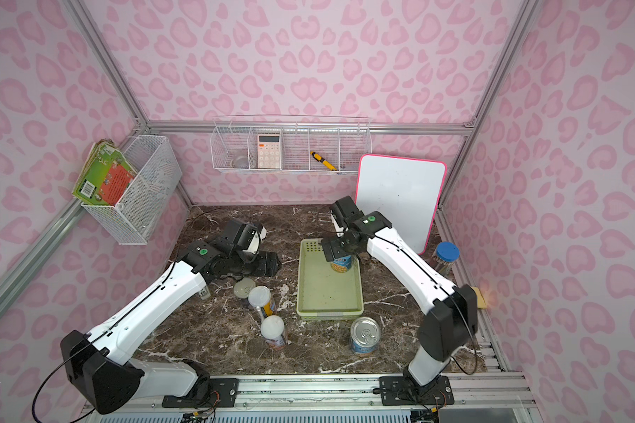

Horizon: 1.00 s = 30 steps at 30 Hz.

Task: Put the canned food in the basket
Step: Pick up the canned food from the center of the board.

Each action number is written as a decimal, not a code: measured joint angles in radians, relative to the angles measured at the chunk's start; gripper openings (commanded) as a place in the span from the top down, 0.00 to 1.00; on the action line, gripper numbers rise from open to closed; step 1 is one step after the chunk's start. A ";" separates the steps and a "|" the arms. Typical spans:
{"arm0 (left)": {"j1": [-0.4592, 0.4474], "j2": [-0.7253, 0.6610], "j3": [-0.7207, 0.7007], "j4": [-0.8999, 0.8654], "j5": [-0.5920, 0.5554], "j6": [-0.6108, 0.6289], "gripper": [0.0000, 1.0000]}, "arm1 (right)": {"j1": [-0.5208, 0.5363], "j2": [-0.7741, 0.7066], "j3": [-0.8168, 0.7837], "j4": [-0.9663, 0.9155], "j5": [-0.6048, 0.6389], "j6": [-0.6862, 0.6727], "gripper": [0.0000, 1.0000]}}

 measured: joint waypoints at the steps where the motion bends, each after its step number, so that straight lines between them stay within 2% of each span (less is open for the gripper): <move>1: 0.000 -0.001 -0.006 0.011 0.021 0.016 0.18 | -0.002 -0.068 -0.059 -0.034 0.003 0.026 0.01; 5: -0.001 0.008 -0.023 0.041 0.068 0.042 0.18 | 0.044 -0.259 -0.260 -0.096 -0.035 0.116 0.01; 8: -0.001 0.023 -0.034 0.060 0.085 0.048 0.18 | 0.085 -0.314 -0.364 -0.104 -0.068 0.180 0.01; 19: -0.002 0.029 -0.085 0.090 0.102 0.044 0.18 | 0.172 -0.398 -0.580 -0.051 -0.174 0.311 0.01; 30: -0.003 0.031 -0.090 0.103 0.097 0.040 0.18 | 0.197 -0.396 -0.670 -0.021 -0.174 0.362 0.01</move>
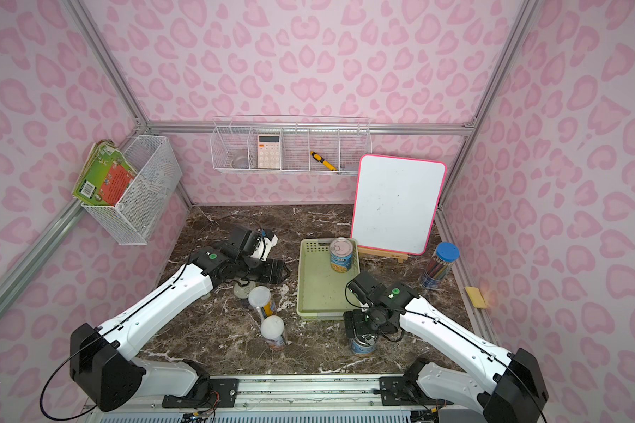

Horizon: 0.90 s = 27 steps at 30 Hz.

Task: Put the canned food in the basket
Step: Pick up the canned food from the center of the board.

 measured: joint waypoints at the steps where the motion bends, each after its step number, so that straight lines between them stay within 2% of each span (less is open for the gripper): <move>1: 0.000 0.000 0.000 0.000 -0.001 0.000 0.18 | 0.007 0.000 -0.009 0.002 0.001 0.002 0.01; 5: 0.000 0.000 -0.005 0.000 -0.010 0.000 0.18 | 0.053 0.012 -0.054 0.011 -0.002 0.026 0.01; 9: 0.000 0.000 -0.006 0.000 -0.014 0.000 0.18 | 0.077 0.027 -0.057 0.006 0.003 0.049 0.18; 14: 0.001 0.000 -0.008 0.000 -0.035 -0.001 0.19 | 0.102 0.056 0.013 -0.042 0.026 0.061 0.31; 16: 0.001 0.000 -0.008 0.000 -0.040 -0.002 0.19 | 0.105 0.053 0.066 -0.082 0.040 0.060 0.38; 20: 0.002 0.000 -0.007 0.000 -0.048 -0.003 0.19 | 0.117 0.053 0.228 -0.182 0.060 0.054 0.42; 23: 0.002 -0.005 -0.006 0.000 -0.061 -0.003 0.19 | 0.132 0.055 0.354 -0.251 0.050 0.024 0.43; 27: 0.002 -0.020 0.000 -0.005 -0.087 -0.004 0.19 | 0.131 0.112 0.557 -0.295 0.029 -0.046 0.40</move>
